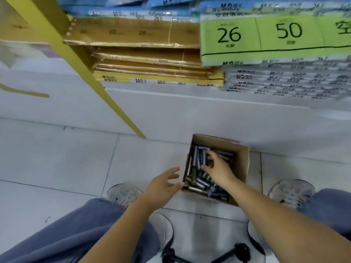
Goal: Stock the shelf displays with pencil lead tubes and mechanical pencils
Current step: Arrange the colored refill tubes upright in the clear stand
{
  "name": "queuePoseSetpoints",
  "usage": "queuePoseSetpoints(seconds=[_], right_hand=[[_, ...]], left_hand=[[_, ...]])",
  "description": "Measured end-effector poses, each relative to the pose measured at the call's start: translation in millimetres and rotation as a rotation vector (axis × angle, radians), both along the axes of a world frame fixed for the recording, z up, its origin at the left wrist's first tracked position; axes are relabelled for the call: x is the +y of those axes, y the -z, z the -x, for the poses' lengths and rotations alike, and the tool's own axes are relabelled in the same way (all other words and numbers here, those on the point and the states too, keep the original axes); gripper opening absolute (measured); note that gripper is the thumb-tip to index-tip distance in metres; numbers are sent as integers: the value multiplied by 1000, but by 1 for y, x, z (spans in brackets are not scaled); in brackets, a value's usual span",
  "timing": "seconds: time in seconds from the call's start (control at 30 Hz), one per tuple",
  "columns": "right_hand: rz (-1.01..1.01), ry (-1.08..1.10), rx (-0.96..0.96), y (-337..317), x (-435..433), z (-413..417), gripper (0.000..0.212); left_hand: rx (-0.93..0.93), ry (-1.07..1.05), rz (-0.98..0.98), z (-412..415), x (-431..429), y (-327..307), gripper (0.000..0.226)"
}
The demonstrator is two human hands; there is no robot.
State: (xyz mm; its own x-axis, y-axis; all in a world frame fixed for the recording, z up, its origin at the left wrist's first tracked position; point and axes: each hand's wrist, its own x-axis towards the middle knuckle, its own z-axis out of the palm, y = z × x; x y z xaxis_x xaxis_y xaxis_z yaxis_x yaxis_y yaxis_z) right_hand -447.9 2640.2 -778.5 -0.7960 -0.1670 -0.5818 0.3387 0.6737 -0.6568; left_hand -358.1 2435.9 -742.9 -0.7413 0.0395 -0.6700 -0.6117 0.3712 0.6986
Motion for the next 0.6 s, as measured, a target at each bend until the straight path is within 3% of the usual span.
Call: queuePoseSetpoints(seconds=[0.37, 0.6], right_hand=[[-187, 129, 180, 37, -34, 9, 66], [-58, 120, 120, 42, -38, 4, 65]], left_hand=[[-93, -65, -148, 2, -3, 12, 46], [-88, -78, -163, 0, -5, 13, 51]])
